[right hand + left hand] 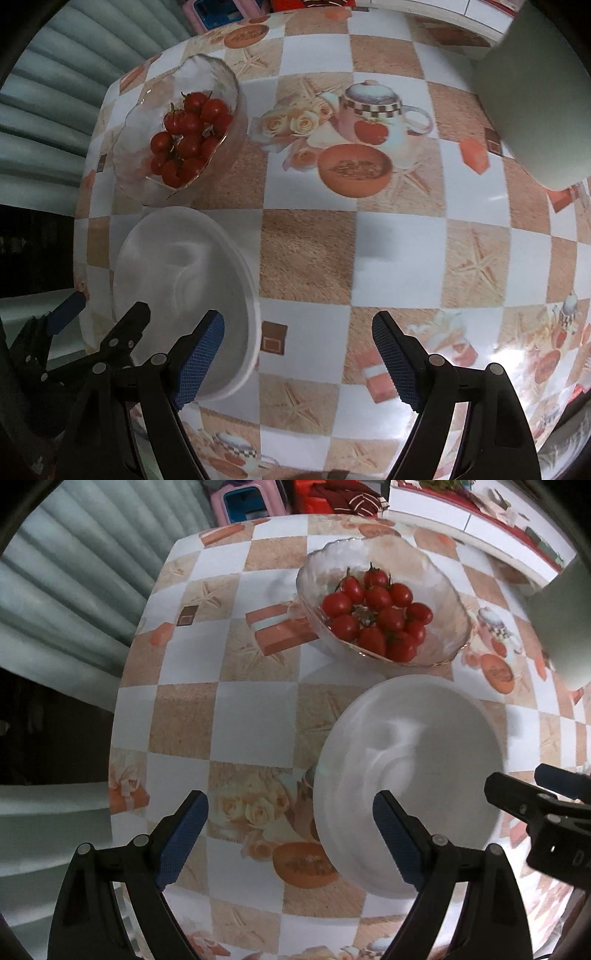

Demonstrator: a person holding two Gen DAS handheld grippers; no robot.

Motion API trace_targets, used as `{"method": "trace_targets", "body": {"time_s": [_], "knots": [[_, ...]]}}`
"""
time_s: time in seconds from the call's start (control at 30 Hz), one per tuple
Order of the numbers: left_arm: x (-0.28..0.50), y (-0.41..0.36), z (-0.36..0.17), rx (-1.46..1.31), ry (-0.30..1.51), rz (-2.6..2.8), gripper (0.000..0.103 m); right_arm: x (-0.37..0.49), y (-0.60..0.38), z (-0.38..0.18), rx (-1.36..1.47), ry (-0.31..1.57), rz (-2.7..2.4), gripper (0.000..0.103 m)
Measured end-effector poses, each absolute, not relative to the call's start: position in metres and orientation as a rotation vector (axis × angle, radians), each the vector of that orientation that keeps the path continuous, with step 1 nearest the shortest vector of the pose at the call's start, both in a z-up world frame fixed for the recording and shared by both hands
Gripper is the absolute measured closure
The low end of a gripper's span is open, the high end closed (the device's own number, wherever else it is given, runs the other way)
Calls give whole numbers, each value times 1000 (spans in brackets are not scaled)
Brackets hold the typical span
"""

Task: Organize plates and bowls
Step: 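Close both grippers on the rim of that white bowl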

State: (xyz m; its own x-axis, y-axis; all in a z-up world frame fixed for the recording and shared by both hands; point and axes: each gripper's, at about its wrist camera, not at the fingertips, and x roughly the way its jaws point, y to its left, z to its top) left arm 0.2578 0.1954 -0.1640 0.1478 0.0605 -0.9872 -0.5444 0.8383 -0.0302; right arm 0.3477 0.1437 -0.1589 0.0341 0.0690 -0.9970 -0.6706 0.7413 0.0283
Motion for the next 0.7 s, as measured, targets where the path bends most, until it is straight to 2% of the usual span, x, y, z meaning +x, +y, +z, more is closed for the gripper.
{"method": "trace_targets", "body": {"time_s": [0.2,0.23,0.27,0.33,0.37,0.43,0.5,0.53,0.57,0.7], "knots": [[267,196,-172,-379,1362,452,11,348,154,-170,-524,1434,613,20],[268,196,-174,-382,1364,445,14,348,155,-172,-522,1435,613,28],[268,197,-176,-395,1366,430,18,348,155,-173,-522,1436,613,44],[270,197,-180,-414,1381,406,43,347,155,-179,-522,1454,613,52],[271,198,-183,-443,1384,373,49,347,154,-181,-507,1465,619,55],[273,195,-183,-473,1373,327,72,346,154,-183,-477,1479,633,64],[276,192,-184,-447,1372,312,79,344,157,-183,-483,1481,648,71],[277,190,-183,-431,1369,315,79,342,159,-184,-489,1482,658,80],[278,189,-182,-425,1362,315,79,340,160,-184,-485,1486,668,84],[278,183,-181,-416,1362,303,79,334,159,-185,-507,1478,676,86]]}}
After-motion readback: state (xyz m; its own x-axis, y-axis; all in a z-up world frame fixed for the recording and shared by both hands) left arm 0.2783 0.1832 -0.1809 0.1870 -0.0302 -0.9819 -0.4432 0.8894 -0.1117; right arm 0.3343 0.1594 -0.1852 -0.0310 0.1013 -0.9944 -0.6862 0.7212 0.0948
